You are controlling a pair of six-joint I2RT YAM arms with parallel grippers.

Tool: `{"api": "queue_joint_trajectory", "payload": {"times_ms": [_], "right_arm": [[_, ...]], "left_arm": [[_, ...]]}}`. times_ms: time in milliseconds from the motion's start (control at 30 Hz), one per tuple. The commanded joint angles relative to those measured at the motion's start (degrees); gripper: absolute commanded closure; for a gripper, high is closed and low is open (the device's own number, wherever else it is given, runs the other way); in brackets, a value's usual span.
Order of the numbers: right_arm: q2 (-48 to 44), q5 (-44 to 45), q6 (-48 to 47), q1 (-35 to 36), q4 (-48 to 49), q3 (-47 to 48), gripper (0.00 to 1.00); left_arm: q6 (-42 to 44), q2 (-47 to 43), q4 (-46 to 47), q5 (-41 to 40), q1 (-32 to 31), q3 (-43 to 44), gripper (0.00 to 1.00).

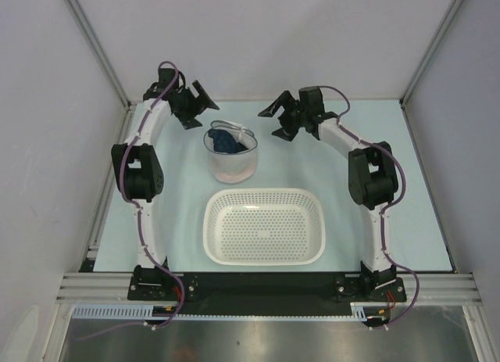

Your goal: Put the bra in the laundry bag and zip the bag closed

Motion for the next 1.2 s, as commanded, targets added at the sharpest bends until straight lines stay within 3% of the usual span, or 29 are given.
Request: {"api": "queue_joint_trajectory", "payload": {"times_ms": [0, 300, 400, 500, 600, 733, 833, 933, 967, 1033, 1067, 1100, 1167], "right_arm": [[5.48, -3.96, 15.26, 1.15, 10.01, 0.62, 0.0], [13.3, -5.37, 26.34, 2.73, 18.27, 4.04, 0.0], [15.06, -5.28, 27.23, 3.35, 20.47, 5.27, 0.0], [16.55, -6.15, 29.68, 3.35, 25.56, 5.45, 0.01], [17.52, -6.68, 31.01, 3.43, 29.79, 5.8, 0.05], [16.74, -5.54, 26.19, 3.09, 30.57, 5.28, 0.18], [15.5, -5.54, 21.89, 3.08, 31.9, 4.05, 0.3], [14.1, -6.76, 15.82, 3.08, 35.75, 2.81, 0.43], [13.83, -7.29, 12.85, 3.08, 36.55, 2.81, 0.56], [12.44, -7.91, 10.37, 3.08, 38.39, 2.2, 0.68], [11.82, -7.74, 8.7, 3.08, 38.32, 1.85, 0.73], [11.03, -7.3, 5.03, 3.26, 38.67, 0.8, 0.75], [8.22, -6.34, 0.36, 3.43, 38.23, -0.52, 0.79]], "left_arm": [[-6.98, 0.4, 6.09, 7.23, -1.1, 2.58, 0.04], [-7.16, 4.79, 11.63, 13.55, -1.28, 0.56, 0.05], [-6.81, 6.47, 15.84, 16.89, -1.28, 1.0, 0.14], [-5.67, 7.96, 17.26, 19.8, -1.37, 2.31, 0.3], [-3.39, 7.7, 17.61, 19.72, -1.46, 2.41, 0.62], [0.48, 4.72, 18.75, 17.7, -1.63, 0.83, 0.85], [3.73, 1.99, 18.84, 16.3, -1.89, 0.21, 0.96], [6.81, -0.56, 17.71, 15.85, -2.16, -0.23, 0.96], [7.77, -1.26, 16.74, 14.89, -2.33, -0.14, 0.95], [11.02, -3.88, 13.06, 12.79, -2.86, -0.23, 0.79], [11.82, -5.12, 12.08, 10.6, -2.86, -0.66, 0.66], [12.87, -6.44, 11.38, 9.1, -2.86, -2.58, 0.42], [14.11, -11.36, 9.79, 6.02, -2.86, -5.22, 0.3]]}}
